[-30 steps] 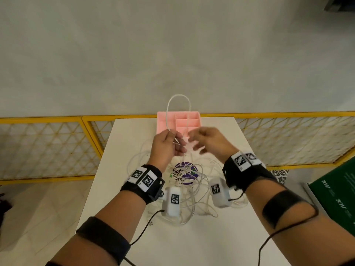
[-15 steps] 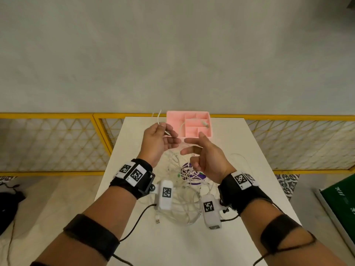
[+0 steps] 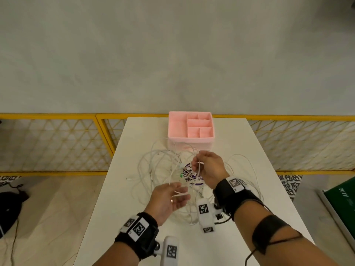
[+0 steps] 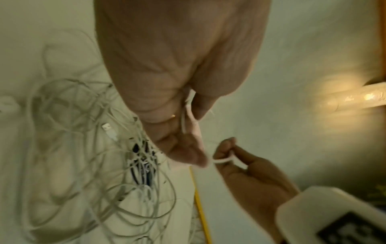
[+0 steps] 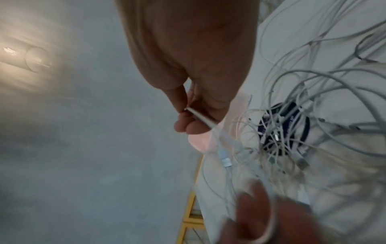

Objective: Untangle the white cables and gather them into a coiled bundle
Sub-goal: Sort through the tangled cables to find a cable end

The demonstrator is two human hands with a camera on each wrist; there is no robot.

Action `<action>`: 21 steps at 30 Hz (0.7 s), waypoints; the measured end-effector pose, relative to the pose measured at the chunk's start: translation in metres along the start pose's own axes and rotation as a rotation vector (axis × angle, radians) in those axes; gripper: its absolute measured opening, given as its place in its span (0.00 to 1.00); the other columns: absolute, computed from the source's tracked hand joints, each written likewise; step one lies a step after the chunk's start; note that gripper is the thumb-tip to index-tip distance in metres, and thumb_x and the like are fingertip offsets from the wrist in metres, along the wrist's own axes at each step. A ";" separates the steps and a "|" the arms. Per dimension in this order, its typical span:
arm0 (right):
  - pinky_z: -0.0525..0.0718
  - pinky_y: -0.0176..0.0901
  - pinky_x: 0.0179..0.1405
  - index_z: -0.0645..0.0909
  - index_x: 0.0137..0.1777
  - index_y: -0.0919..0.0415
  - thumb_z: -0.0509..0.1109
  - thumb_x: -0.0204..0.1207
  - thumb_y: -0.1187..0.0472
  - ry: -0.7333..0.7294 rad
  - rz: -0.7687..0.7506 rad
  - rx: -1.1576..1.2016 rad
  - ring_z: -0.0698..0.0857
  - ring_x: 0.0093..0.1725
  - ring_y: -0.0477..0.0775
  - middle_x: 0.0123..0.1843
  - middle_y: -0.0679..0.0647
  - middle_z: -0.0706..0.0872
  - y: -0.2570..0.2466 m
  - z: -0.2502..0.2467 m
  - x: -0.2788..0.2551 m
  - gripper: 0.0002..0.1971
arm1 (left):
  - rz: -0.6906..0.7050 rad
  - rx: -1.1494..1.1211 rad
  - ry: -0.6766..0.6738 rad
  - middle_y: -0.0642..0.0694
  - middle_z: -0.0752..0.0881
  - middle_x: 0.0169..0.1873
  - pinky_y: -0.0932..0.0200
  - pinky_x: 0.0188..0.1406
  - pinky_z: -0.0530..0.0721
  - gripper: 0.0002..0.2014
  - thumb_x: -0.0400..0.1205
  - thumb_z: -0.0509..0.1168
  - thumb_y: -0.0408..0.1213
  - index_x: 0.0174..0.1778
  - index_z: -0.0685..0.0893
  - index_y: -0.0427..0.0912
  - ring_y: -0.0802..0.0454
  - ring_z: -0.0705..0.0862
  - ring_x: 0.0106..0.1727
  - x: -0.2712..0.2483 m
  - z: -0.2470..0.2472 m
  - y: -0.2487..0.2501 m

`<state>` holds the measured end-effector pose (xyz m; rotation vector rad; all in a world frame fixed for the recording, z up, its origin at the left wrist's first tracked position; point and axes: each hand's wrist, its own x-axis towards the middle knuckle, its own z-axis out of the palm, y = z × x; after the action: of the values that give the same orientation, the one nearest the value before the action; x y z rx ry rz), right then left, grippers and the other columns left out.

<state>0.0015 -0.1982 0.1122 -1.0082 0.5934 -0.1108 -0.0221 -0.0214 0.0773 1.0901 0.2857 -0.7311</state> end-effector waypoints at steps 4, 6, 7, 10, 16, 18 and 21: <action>0.76 0.41 0.22 0.76 0.63 0.70 0.60 0.82 0.77 -0.019 -0.125 -0.228 0.76 0.25 0.52 0.34 0.61 0.81 -0.020 -0.004 0.003 0.12 | 0.071 0.337 0.185 0.40 0.86 0.60 0.50 0.38 0.88 0.15 0.85 0.67 0.31 0.68 0.77 0.40 0.42 0.91 0.49 0.010 -0.019 -0.011; 0.72 0.39 0.20 0.78 0.64 0.71 0.58 0.82 0.77 -0.072 -0.219 -0.402 0.74 0.21 0.51 0.34 0.61 0.83 -0.027 -0.004 0.002 0.14 | 0.298 0.523 0.282 0.40 0.87 0.58 0.55 0.37 0.86 0.10 0.86 0.66 0.33 0.63 0.81 0.43 0.48 0.90 0.46 0.011 -0.019 -0.002; 0.70 0.38 0.18 0.79 0.63 0.72 0.58 0.82 0.78 -0.109 -0.268 -0.467 0.72 0.19 0.50 0.35 0.61 0.84 -0.029 -0.003 0.001 0.14 | 0.379 0.539 0.289 0.38 0.88 0.56 0.56 0.36 0.84 0.07 0.86 0.66 0.34 0.58 0.84 0.43 0.49 0.90 0.44 0.010 -0.017 0.004; 0.69 0.36 0.17 0.81 0.62 0.69 0.60 0.84 0.76 -0.251 -0.335 -0.562 0.70 0.18 0.47 0.38 0.61 0.88 -0.029 0.001 -0.011 0.12 | 0.308 0.391 0.100 0.34 0.91 0.53 0.52 0.41 0.83 0.14 0.88 0.63 0.43 0.56 0.87 0.35 0.42 0.91 0.47 0.006 0.001 0.029; 0.74 0.36 0.20 0.82 0.56 0.70 0.65 0.82 0.75 -0.474 -0.214 -0.745 0.76 0.20 0.45 0.38 0.62 0.90 -0.001 -0.007 -0.031 0.07 | 0.136 -0.189 -0.060 0.38 0.90 0.44 0.43 0.57 0.85 0.15 0.92 0.55 0.41 0.54 0.81 0.34 0.40 0.90 0.49 0.022 0.022 0.064; 0.74 0.38 0.23 0.84 0.51 0.65 0.69 0.83 0.67 -0.490 -0.180 -0.847 0.76 0.22 0.49 0.35 0.60 0.91 0.006 -0.021 -0.029 0.03 | 0.195 -0.221 -0.017 0.43 0.85 0.33 0.44 0.54 0.85 0.13 0.92 0.53 0.37 0.48 0.80 0.37 0.46 0.89 0.36 0.023 0.025 0.075; 0.74 0.37 0.26 0.88 0.45 0.61 0.68 0.85 0.59 -0.490 -0.178 -0.971 0.75 0.23 0.49 0.27 0.55 0.85 0.007 -0.043 -0.028 0.10 | 0.293 -0.162 0.002 0.49 0.73 0.24 0.51 0.39 0.83 0.14 0.92 0.52 0.37 0.44 0.78 0.40 0.53 0.74 0.25 0.023 0.027 0.086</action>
<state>-0.0454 -0.2172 0.1011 -1.9525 0.0672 0.2958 0.0485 -0.0320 0.1370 0.9527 0.1781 -0.4372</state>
